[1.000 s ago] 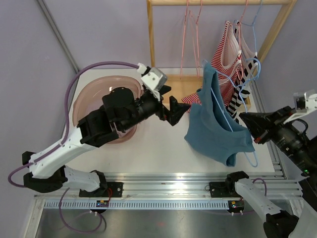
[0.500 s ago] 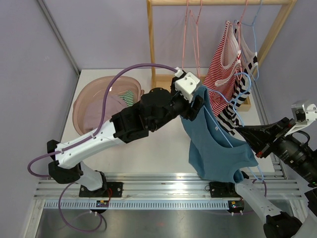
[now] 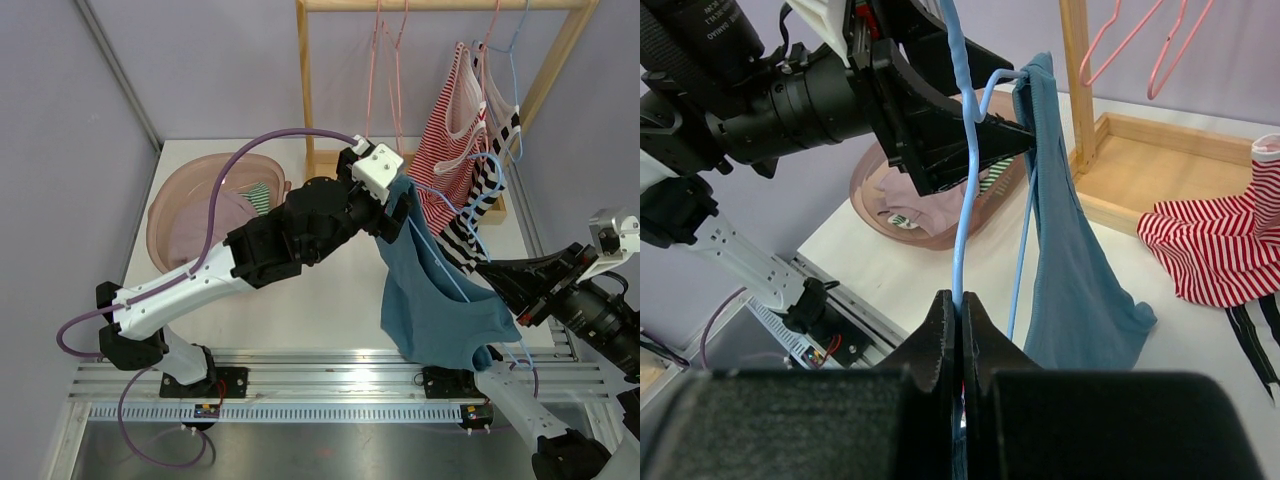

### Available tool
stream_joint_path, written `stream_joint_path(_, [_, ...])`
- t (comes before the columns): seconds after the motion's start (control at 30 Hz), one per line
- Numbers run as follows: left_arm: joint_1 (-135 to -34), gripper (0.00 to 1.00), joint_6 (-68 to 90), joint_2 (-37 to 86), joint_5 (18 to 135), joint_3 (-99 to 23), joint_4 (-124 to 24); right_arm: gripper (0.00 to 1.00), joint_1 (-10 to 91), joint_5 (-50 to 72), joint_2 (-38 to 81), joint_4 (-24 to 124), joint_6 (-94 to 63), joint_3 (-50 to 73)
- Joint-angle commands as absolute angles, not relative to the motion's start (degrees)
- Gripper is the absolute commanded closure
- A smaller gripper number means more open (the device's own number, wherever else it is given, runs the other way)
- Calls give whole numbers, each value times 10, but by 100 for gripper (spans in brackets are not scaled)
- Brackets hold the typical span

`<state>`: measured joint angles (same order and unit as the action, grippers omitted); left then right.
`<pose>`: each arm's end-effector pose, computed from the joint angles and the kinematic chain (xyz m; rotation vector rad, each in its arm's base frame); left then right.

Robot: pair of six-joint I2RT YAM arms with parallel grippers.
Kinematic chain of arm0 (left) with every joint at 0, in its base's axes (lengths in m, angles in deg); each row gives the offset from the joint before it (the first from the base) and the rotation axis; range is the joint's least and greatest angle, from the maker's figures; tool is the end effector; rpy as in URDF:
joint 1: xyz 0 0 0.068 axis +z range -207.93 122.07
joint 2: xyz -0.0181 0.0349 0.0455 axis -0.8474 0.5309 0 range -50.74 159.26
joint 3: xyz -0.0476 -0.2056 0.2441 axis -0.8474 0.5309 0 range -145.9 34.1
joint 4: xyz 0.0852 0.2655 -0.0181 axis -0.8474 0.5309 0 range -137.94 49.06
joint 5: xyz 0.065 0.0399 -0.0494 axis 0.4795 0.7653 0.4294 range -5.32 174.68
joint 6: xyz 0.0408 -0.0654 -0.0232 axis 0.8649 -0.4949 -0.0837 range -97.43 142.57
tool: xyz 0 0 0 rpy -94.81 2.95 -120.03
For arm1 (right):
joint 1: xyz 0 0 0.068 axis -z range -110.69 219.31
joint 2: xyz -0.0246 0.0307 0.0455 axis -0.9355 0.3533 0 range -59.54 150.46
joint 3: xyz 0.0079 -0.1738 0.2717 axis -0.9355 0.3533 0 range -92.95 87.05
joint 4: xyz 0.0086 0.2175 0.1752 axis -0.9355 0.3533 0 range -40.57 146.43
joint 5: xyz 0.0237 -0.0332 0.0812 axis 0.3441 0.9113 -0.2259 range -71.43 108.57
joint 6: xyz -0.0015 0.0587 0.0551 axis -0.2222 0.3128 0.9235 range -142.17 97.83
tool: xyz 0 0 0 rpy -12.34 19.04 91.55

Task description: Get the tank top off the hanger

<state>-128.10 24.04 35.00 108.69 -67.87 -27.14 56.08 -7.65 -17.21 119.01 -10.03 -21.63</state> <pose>0.1522 -0.3389 0.5484 0.7000 1.5210 -0.5675 -0.0322 0.0240 0.5840 -0.3742 1.6263 0.7086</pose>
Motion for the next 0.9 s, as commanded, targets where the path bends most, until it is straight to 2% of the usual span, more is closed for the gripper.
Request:
stream_joint_path(0.0, [-1280,18,235,350,1082,-683,-315,100,561,-107,-174,1134,-91,-220])
stream_joint_path(0.03, [-1280,22,235,350,1082,-683,-316,100,561,-111,-175,1132,-90,-220])
stream_joint_path(0.07, [-1279,36,237,356,1085,-686,-312,100,561,-117,-177,1132,-90,-222])
stream_joint_path(0.1, [-1279,36,237,358,1089,-688,-312,100,561,-117,-179,1134,-91,-223])
stream_joint_path(0.13, [-1278,54,236,361,1096,-692,-305,100,561,-113,-179,1134,-92,-224])
stream_joint_path(0.2, [-1277,66,236,365,1103,-695,-297,100,561,-107,-181,1139,-97,-224])
stream_joint_path(0.23, [-1277,77,236,364,1110,-694,-296,100,561,-104,-182,1139,-99,-221])
stream_joint_path(0.3, [-1277,88,234,358,1124,-689,-292,100,561,-106,-185,1135,-101,-204])
stream_joint_path(0.43, [-1271,100,212,350,1245,-691,-261,100,561,-167,-194,1128,-121,-167])
stream_joint_path(0.47, [-1268,100,196,349,1328,-691,-249,100,561,-186,-205,1122,-123,-146])
stream_joint_path(0.53, [-1247,100,149,335,1385,-688,-205,100,561,-253,-226,1094,-125,-118])
stream_joint_path(0.7, [-1148,100,47,280,1364,-640,-131,100,560,-342,-254,1024,-126,-39])
stream_joint_path(0.8, [-1107,100,11,263,1336,-622,-105,100,560,-350,-267,976,-114,-1])
stream_joint_path(0.87, [-1094,100,4,249,1277,-603,-112,100,560,-323,-287,938,-97,42])
